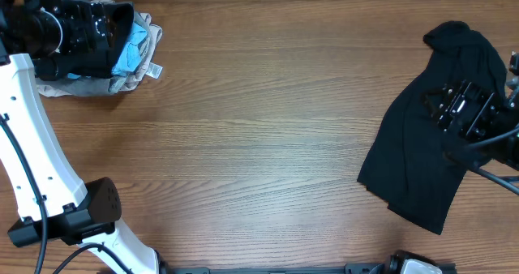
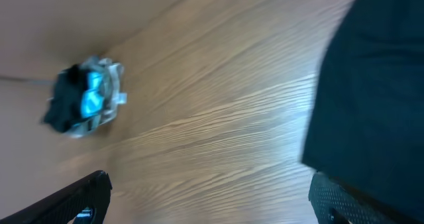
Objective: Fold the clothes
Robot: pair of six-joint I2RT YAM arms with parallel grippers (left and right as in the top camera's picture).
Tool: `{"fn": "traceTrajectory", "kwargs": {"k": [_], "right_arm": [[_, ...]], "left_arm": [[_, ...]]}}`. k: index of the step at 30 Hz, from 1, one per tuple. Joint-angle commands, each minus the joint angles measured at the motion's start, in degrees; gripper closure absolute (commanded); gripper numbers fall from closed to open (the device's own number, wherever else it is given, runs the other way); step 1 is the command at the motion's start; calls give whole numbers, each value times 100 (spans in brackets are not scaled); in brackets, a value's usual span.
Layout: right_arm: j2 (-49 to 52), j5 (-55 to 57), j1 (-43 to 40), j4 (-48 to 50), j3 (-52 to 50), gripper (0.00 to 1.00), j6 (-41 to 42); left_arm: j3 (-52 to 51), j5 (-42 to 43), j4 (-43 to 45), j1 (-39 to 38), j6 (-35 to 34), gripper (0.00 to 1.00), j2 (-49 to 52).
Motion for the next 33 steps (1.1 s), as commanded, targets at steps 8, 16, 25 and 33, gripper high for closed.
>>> {"fn": "traceTrajectory", "kwargs": {"k": [8, 16, 25, 33], "right_arm": [[-710, 664, 372, 1193, -461, 0, -1086], [-2710, 645, 1040, 4371, -3639, 0, -1067], [-4852, 640, 1104, 9156, -8111, 0, -483], [-5602, 748, 1104, 11125, -9965, 0, -291]], "left_arm": [[-22, -17, 2, -4, -114, 0, -63], [-22, -17, 2, -4, -114, 0, -63], [-22, -15, 0, -4, -111, 0, -63], [-22, -15, 2, -4, -114, 0, -63]]}}
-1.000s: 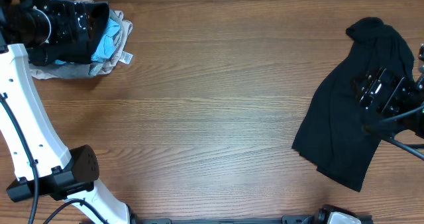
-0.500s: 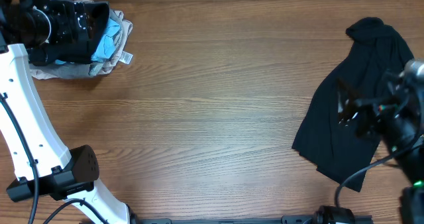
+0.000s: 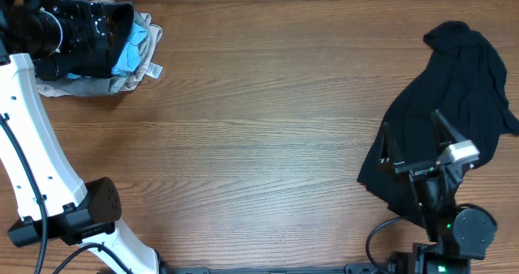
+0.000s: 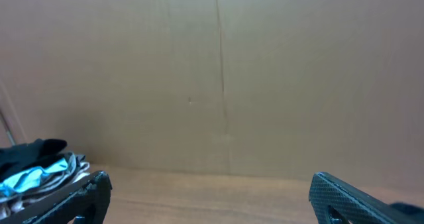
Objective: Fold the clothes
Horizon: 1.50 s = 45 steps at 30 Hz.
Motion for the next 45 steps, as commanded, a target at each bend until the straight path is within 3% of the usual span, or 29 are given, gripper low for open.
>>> {"fn": "traceTrajectory", "kwargs": {"k": [1, 14, 23, 45], "right_arm": [[-326, 184, 26, 136, -463, 0, 127], [-1370, 1049, 28, 46, -1541, 0, 129], [-1884, 1180, 68, -1683, -1532, 0, 129], [-1880, 1187, 66, -1685, -1530, 0, 127]], "left_arm": [[-17, 4, 4, -4, -33, 0, -63], [-17, 2, 2, -4, -33, 0, -63], [-17, 4, 4, -4, -33, 0, -63], [-17, 4, 4, -7, -33, 0, -63]]}}
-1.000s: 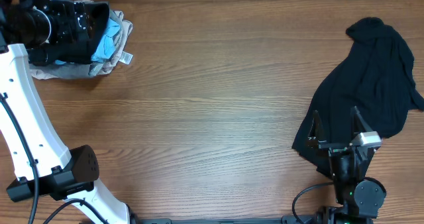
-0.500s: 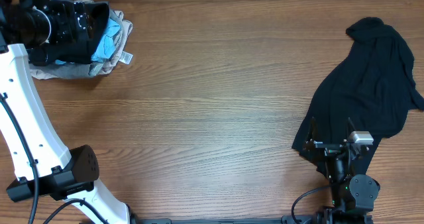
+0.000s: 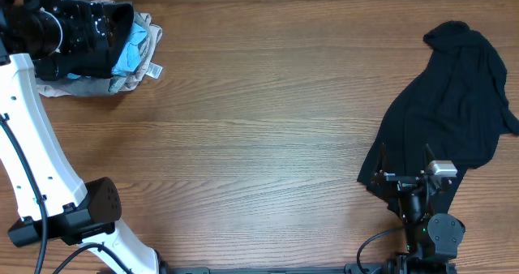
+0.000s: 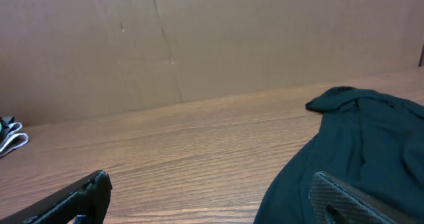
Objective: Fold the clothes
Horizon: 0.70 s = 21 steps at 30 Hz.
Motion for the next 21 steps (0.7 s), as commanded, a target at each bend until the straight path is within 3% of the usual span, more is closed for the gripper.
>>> {"fn": "traceTrajectory", "kwargs": {"k": [1, 10, 21], "right_arm": [[-68, -9, 33, 26, -61, 0, 26], [-68, -9, 33, 26, -61, 0, 26], [-68, -9, 33, 26, -61, 0, 24]], "left_arm": [[-17, 4, 2, -4, -33, 0, -63], [-17, -87, -192, 15, -33, 0, -494], [-195, -229, -396, -1843, -13, 0, -2050]]}}
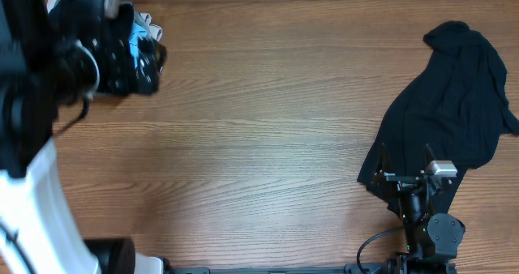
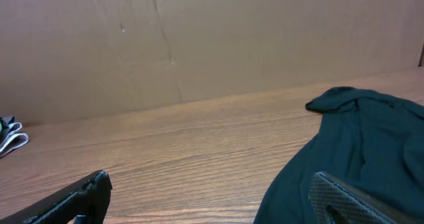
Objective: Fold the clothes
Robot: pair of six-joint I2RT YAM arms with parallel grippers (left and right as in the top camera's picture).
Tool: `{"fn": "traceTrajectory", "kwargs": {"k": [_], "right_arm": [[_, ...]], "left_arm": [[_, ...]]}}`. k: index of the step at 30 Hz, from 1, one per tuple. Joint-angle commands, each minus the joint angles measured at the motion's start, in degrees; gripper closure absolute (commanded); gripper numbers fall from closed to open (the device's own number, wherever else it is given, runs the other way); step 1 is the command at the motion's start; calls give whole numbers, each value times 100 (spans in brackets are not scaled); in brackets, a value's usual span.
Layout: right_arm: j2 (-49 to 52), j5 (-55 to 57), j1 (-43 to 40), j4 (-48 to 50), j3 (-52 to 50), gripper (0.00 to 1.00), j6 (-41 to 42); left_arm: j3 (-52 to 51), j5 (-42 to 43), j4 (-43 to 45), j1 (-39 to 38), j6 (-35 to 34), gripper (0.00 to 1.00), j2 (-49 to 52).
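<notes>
A black garment [image 1: 454, 104] lies crumpled and spread at the table's right side; the right wrist view shows it low on the right [image 2: 358, 151]. My right gripper [image 1: 405, 175] sits low at the front edge, over the garment's near corner. It is open, with its fingers [image 2: 344, 201] wide apart and nothing between them. A pile of light and blue clothes [image 1: 146, 24] lies at the back left, mostly hidden by my left arm [image 1: 122, 55]. The left arm's fingers cannot be made out.
The wooden table [image 1: 259, 120] runs between pile and garment. A brown cardboard wall [image 2: 212, 45] stands behind the far edge. A white bit of the pile [image 2: 10, 139] shows at the left edge of the right wrist view.
My left arm has come up close to the overhead camera and shifted right, now covering most of the clothes pile. The right arm and the black garment have not moved.
My right gripper was first over the black garment near the right edge. Then it stood open nearer the front edge, its camera facing the back wall. By 0.7 s ago it rested low at the front edge. The left arm stayed at the pile until now.
</notes>
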Motion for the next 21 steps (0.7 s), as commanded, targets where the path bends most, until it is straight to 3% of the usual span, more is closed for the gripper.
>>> {"fn": "traceTrajectory", "kwargs": {"k": [1, 5, 10, 15, 21], "right_arm": [[-68, -11, 33, 26, -61, 0, 24], [-68, -11, 33, 26, -61, 0, 22], [-68, -11, 33, 26, -61, 0, 22], [-68, -11, 33, 26, -61, 0, 22], [-68, -11, 33, 26, -61, 0, 22]], "left_arm": [[-260, -109, -15, -304, -37, 0, -439], [-1290, -109, 382, -326, -420, 0, -1132], [-3438, -107, 1958, -326, -577, 0, -2216], [-7012, 435, 5455, -326, -815, 0, -3668], [-9342, 514, 7973, -326, -1410, 0, -4245]]}}
